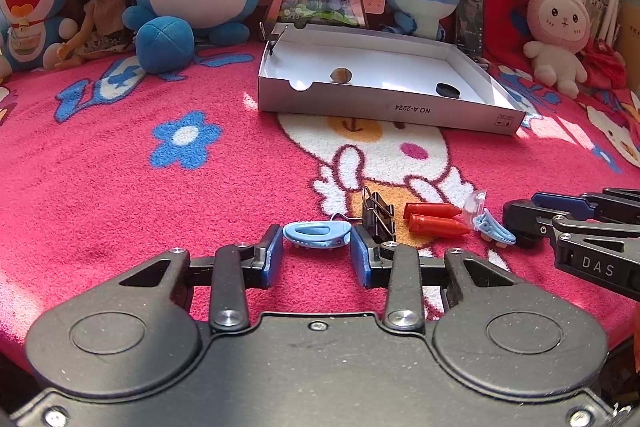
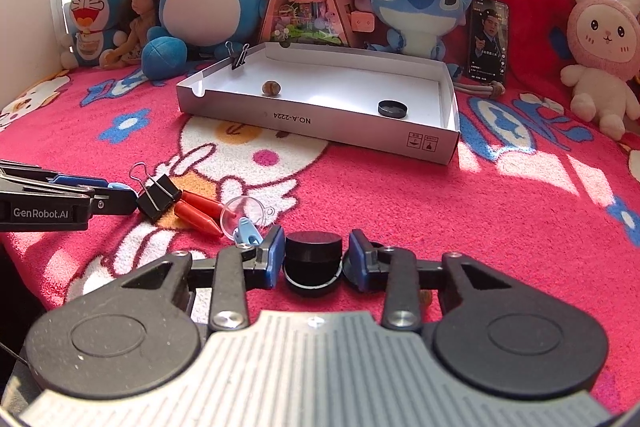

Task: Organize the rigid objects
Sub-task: 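Grasp the light-blue hair clip with the left gripper while the right grasps the black jar, then carry the blue clip and black jar over the white tray and lower them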

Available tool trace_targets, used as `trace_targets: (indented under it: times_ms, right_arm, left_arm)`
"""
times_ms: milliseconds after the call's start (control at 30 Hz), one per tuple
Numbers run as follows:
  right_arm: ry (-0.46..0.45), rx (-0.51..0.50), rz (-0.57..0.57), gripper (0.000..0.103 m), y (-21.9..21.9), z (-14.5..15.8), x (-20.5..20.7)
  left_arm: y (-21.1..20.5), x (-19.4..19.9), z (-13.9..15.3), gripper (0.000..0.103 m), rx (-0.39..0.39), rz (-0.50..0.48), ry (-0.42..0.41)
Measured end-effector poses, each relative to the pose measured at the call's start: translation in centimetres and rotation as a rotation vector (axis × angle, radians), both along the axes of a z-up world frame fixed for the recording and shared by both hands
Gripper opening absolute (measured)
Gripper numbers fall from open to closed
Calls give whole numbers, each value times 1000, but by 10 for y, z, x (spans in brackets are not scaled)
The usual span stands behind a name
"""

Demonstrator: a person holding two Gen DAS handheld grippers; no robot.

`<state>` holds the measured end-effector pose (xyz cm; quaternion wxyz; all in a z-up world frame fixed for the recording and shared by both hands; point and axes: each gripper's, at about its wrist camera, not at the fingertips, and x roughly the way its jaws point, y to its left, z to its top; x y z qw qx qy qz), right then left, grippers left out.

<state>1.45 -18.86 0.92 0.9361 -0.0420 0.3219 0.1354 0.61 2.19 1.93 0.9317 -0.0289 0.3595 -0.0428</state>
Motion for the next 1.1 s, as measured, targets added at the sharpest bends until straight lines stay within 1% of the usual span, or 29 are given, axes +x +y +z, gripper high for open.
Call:
trace_targets:
  times_ms: [133, 367, 600, 800, 967, 1100]
  right_arm:
    - [-27, -10, -11, 37, 1, 4, -2]
    - [-47, 11, -35, 37, -4, 12, 4]
    - [-70, 53, -67, 37, -12, 24, 18]
    - [-94, 69, -90, 37, -16, 32, 27]
    - [-91, 91, -107, 37, -19, 35, 36]
    - [-77, 124, -127, 37, -25, 37, 46]
  left_arm:
    - [-1, 1, 3, 35, -6, -14, -4]
    - [-2, 9, 13, 35, -20, -28, -17]
    - [-3, 24, 30, 35, -29, -36, -48]
    - [-2, 32, 40, 35, -32, -37, -80]
    - [-2, 40, 45, 35, -38, -41, -83]
    - [-2, 51, 48, 35, -59, -41, -76]
